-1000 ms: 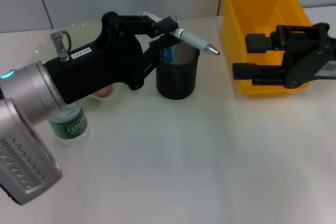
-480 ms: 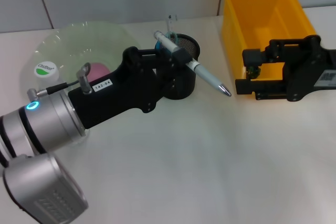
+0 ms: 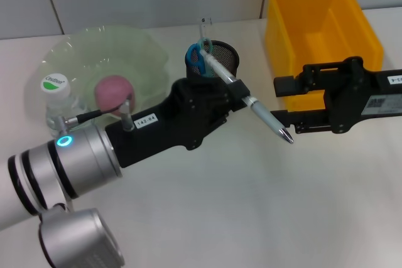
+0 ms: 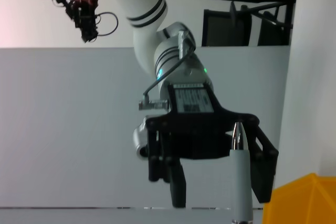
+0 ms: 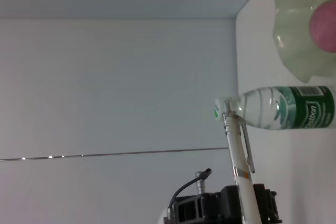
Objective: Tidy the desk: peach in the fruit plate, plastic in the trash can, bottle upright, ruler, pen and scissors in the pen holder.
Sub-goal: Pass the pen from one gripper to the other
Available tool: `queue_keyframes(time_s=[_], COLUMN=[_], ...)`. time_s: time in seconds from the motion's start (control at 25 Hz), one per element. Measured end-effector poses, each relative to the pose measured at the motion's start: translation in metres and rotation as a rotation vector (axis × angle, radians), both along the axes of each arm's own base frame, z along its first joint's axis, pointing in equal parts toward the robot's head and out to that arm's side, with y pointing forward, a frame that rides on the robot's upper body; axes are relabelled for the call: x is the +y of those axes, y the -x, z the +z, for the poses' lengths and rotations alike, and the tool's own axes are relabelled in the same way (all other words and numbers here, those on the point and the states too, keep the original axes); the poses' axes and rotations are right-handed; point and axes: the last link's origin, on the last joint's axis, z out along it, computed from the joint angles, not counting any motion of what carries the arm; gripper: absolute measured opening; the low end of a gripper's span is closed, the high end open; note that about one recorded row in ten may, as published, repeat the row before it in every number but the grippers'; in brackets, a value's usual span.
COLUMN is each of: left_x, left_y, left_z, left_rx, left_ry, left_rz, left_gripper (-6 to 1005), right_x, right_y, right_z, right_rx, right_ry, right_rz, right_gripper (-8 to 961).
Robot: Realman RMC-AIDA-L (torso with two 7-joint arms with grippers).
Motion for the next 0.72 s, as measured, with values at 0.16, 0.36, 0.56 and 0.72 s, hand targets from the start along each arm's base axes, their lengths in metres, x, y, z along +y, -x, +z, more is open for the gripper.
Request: queue_keyframes(time_s=[0.16,0.36,0.56,0.72], left_x=[0.000,0.002,0.004,0.005], left_y=[-0.003,-0.006,-0.005,-0.004], left_z=[-0.004,-0.008,-0.009,-0.009], left_rx=[0.017,0.026,0.035,0.044], left_ry=[-0.006,0.002,0.005,0.002], left_rz=[-0.020,-0.030,-0.030,-0.030], left_gripper=[143,142,142,143], right_x=[0.001,0.001,0.002,0.002], right_y=[0.001,0.006,0.007,0.006], right_z=[-0.004,-0.009,-0.010,-0.009], right_rx=[-0.021,-0.041,-0.050,-0.061], right_ry=[0.019,0.047,0.057,0.058], right_rz=[0.002,0.023,0.029,0.032], right_gripper=[627,627,627,627])
